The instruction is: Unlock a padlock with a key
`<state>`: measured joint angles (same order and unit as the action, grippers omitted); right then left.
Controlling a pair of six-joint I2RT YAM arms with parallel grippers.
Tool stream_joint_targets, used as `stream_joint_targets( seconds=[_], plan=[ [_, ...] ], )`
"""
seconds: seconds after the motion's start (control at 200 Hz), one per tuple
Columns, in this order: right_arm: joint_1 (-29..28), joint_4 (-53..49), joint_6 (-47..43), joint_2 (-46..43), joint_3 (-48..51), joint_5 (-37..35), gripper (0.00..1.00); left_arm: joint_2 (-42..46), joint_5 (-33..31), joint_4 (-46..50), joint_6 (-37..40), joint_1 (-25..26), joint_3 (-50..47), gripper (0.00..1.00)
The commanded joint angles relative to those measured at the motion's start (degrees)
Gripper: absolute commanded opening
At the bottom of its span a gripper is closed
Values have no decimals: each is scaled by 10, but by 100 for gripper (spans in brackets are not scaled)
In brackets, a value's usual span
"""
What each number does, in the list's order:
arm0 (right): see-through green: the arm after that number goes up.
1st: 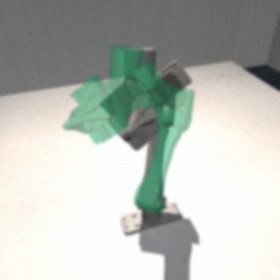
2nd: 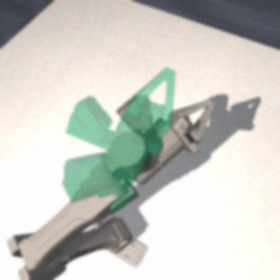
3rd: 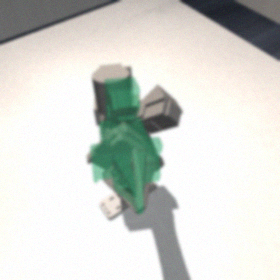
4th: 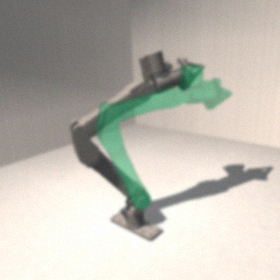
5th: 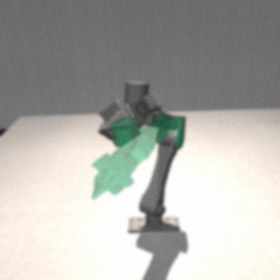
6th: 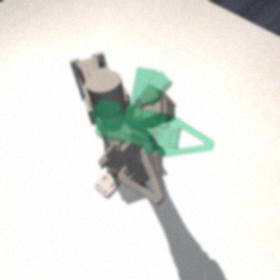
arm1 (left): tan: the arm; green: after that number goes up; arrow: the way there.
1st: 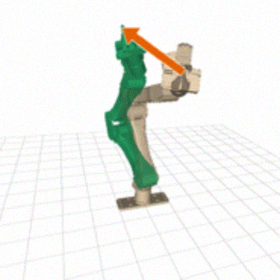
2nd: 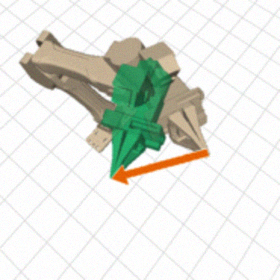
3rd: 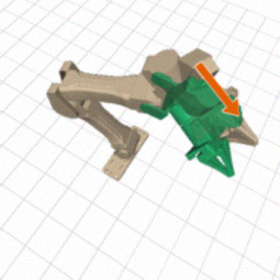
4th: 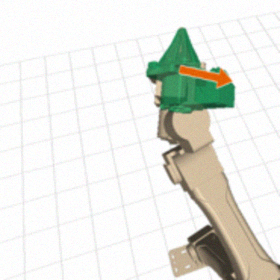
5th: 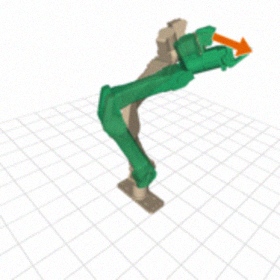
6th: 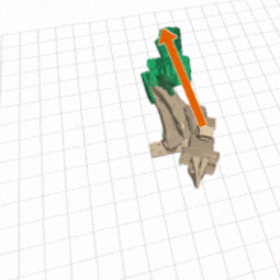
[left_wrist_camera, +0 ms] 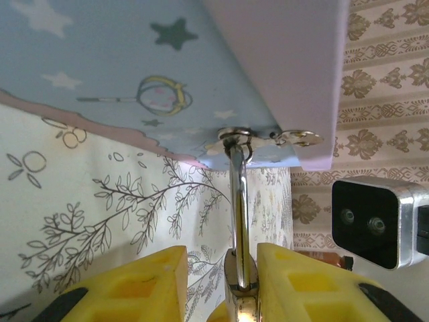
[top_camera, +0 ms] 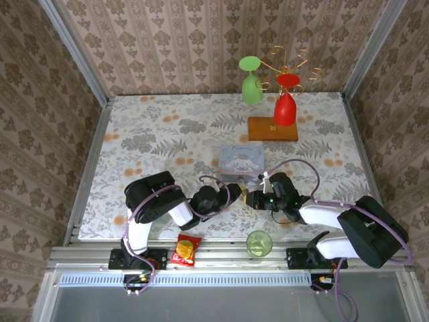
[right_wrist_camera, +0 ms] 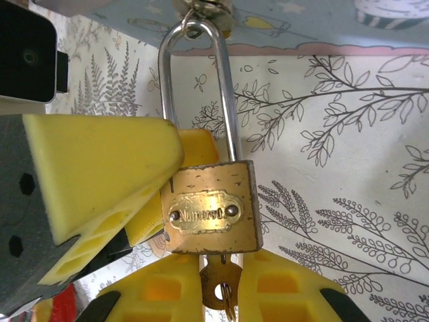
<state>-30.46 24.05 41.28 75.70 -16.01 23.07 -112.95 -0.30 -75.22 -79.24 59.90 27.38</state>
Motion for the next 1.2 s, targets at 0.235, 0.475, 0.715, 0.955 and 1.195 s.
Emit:
stream_joint_targets(
  seconds=[0.235,0.475,0.715,0.955,1.195],
  plan=[
    [24,92,52,1,30,56,8,37,-23,135,96,-18,3,22],
    [55,142,78,-1,43,96,8,79,-36,245,162,-17,27,18],
    [60,77,45,-21,37,83,8,163,-69,285,203,-6,31,23],
    [72,101,115,16,31,126,10,160,-72,396,285,7,103,43],
    [78,175,158,67,51,145,10,104,-87,401,297,6,116,6]
  ],
)
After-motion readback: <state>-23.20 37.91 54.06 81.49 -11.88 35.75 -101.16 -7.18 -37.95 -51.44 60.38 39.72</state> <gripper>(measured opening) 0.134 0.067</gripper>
